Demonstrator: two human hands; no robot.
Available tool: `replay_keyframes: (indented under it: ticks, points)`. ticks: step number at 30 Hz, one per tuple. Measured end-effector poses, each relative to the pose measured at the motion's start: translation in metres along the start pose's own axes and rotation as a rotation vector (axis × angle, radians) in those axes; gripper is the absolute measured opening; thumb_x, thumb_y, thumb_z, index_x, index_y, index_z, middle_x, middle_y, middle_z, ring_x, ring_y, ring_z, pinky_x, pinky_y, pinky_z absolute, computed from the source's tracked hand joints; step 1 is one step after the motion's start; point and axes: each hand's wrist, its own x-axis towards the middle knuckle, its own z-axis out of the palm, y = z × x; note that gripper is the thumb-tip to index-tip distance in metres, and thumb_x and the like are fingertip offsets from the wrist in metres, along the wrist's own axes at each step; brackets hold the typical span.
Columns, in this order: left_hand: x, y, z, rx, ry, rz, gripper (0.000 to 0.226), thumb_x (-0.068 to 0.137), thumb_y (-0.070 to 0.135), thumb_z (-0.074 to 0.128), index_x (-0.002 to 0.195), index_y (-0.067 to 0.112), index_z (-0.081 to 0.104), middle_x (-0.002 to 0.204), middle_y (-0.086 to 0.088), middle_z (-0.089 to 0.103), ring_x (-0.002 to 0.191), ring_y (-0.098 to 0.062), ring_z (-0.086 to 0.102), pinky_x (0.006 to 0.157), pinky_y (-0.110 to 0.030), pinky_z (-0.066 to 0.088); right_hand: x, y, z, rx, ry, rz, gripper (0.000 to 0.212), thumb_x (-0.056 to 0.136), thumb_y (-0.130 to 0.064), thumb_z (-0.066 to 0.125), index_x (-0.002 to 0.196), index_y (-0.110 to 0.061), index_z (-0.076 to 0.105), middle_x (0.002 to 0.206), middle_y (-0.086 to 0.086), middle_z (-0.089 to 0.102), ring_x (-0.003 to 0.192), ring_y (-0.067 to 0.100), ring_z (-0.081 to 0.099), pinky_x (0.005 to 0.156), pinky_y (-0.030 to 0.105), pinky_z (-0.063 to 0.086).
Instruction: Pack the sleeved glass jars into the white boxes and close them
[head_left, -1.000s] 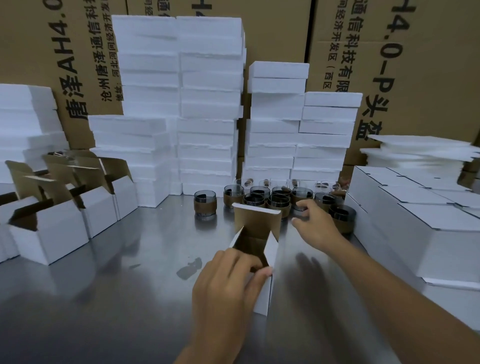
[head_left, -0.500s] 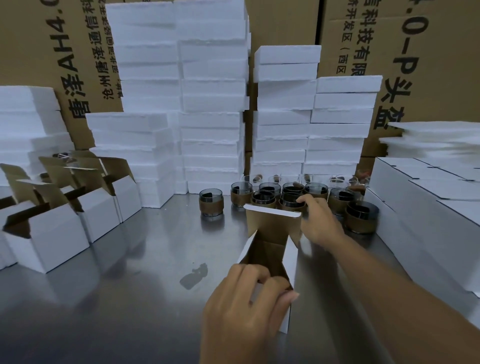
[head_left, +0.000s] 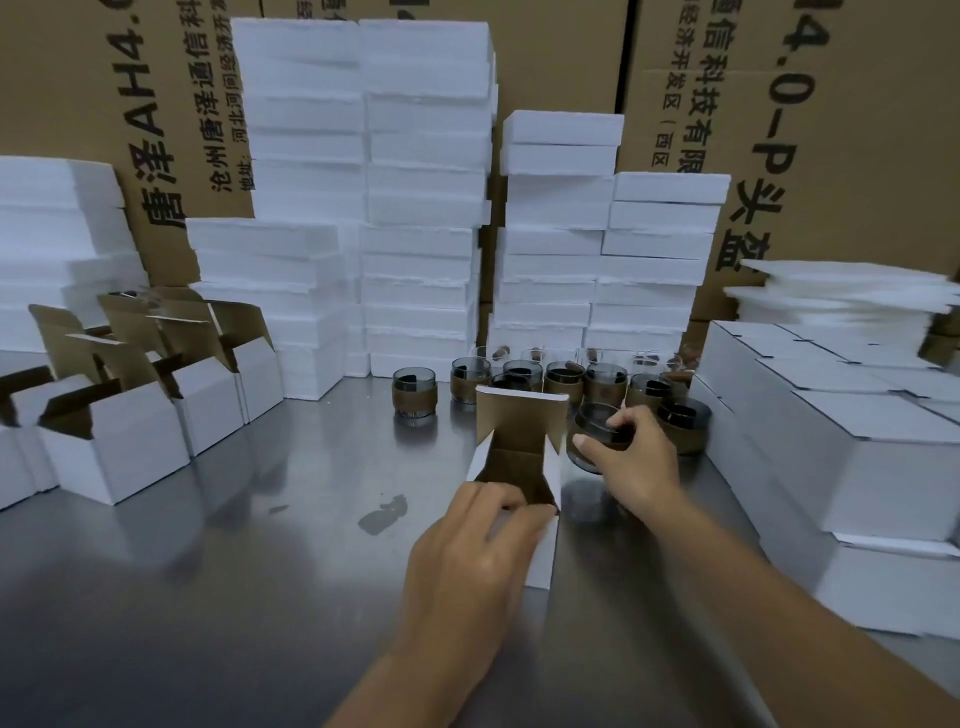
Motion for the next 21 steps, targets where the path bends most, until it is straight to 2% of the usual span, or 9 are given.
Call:
replay_keyframes:
  ticks: [4, 6, 8, 9, 12, 14, 15, 19, 21]
  points:
    - [-0.002, -0.001, 0.001, -0.047, -0.028, -0.022, 0.017, 0.08, 0.014, 0.068, 0.096, 0.012, 0.073, 0.092, -0.004, 0.069, 0.081, -0.02, 0.066, 0.059, -0.024, 0.055, -0.037, -0.024, -0.025, 0.282, 0.142, 0.004, 0.052, 0.074, -0.025, 0.078, 0.109, -0.031, 0.04, 0.096, -0.015, 0.05, 0.087, 0.003, 0.052, 0.067, 0.009, 0.036]
    - [-0.004, -0.002, 0.0, -0.074, -0.021, -0.039, 0.02, 0.077, 0.01, 0.073, 0.097, 0.011, 0.073, 0.095, -0.005, 0.07, 0.086, -0.02, 0.067, 0.063, -0.027, 0.057, -0.06, -0.036, -0.039, 0.379, 0.132, -0.01, 0.057, 0.075, -0.026, 0.078, 0.114, -0.033, 0.038, 0.104, -0.014, 0.053, 0.093, -0.001, 0.054, 0.075, 0.011, 0.04]
    - [-0.003, 0.0, -0.002, -0.1, -0.009, -0.065, 0.023, 0.077, 0.01, 0.074, 0.099, 0.011, 0.073, 0.098, -0.004, 0.071, 0.09, -0.018, 0.067, 0.07, -0.025, 0.057, -0.083, -0.044, -0.05, 0.446, 0.128, -0.021, 0.059, 0.077, -0.026, 0.076, 0.122, -0.032, 0.038, 0.116, -0.009, 0.054, 0.105, 0.007, 0.054, 0.089, 0.021, 0.044]
    - [-0.002, 0.003, -0.004, -0.119, 0.005, -0.086, 0.021, 0.079, 0.012, 0.072, 0.1, 0.011, 0.072, 0.098, -0.003, 0.071, 0.091, -0.015, 0.066, 0.071, -0.021, 0.056, -0.095, -0.047, -0.053, 0.478, 0.123, -0.026, 0.06, 0.078, -0.027, 0.074, 0.124, -0.032, 0.037, 0.117, -0.008, 0.054, 0.106, 0.008, 0.054, 0.089, 0.02, 0.045]
    - [-0.001, 0.013, -0.014, -0.323, 0.021, -0.28, 0.019, 0.088, 0.024, 0.055, 0.104, 0.023, 0.066, 0.096, 0.005, 0.068, 0.085, -0.003, 0.062, 0.068, -0.012, 0.051, -0.126, -0.05, -0.051, 0.552, 0.113, -0.039, 0.056, 0.08, -0.027, 0.071, 0.126, -0.033, 0.039, 0.11, -0.008, 0.055, 0.097, -0.001, 0.054, 0.062, 0.002, 0.044]
    - [-0.003, 0.019, -0.021, -0.522, -0.078, -0.455, 0.017, 0.092, 0.039, 0.042, 0.104, 0.046, 0.052, 0.092, 0.019, 0.063, 0.087, 0.001, 0.058, 0.066, -0.009, 0.047, -0.141, -0.045, -0.043, 0.557, 0.095, -0.04, 0.056, 0.079, -0.026, 0.072, 0.125, -0.034, 0.041, 0.112, -0.005, 0.057, 0.101, 0.004, 0.056, 0.063, 0.006, 0.045]
    - [-0.005, 0.021, -0.023, -0.615, -0.145, -0.5, 0.016, 0.092, 0.047, 0.038, 0.103, 0.05, 0.048, 0.089, 0.022, 0.062, 0.088, 0.002, 0.058, 0.068, -0.01, 0.047, -0.147, -0.042, -0.039, 0.548, 0.074, -0.042, 0.056, 0.078, -0.027, 0.072, 0.124, -0.036, 0.041, 0.113, -0.005, 0.057, 0.101, 0.005, 0.057, 0.065, 0.007, 0.045]
    - [-0.01, 0.028, -0.028, -0.897, -0.404, -0.564, 0.033, 0.087, 0.061, 0.03, 0.109, 0.046, 0.05, 0.1, 0.03, 0.061, 0.098, 0.008, 0.057, 0.078, -0.015, 0.051, -0.16, -0.038, -0.032, 0.512, -0.027, -0.054, 0.064, 0.065, -0.044, 0.075, 0.121, -0.037, 0.044, 0.106, -0.009, 0.058, 0.093, -0.004, 0.059, 0.064, 0.005, 0.045]
    - [-0.01, 0.029, -0.03, -1.008, -0.481, -0.636, 0.038, 0.083, 0.061, 0.033, 0.109, 0.041, 0.053, 0.101, 0.023, 0.064, 0.097, 0.006, 0.06, 0.077, -0.015, 0.052, -0.163, -0.038, -0.034, 0.483, -0.051, -0.071, 0.076, 0.054, -0.055, 0.071, 0.122, -0.033, 0.044, 0.104, -0.009, 0.059, 0.089, -0.012, 0.058, 0.063, 0.003, 0.044]
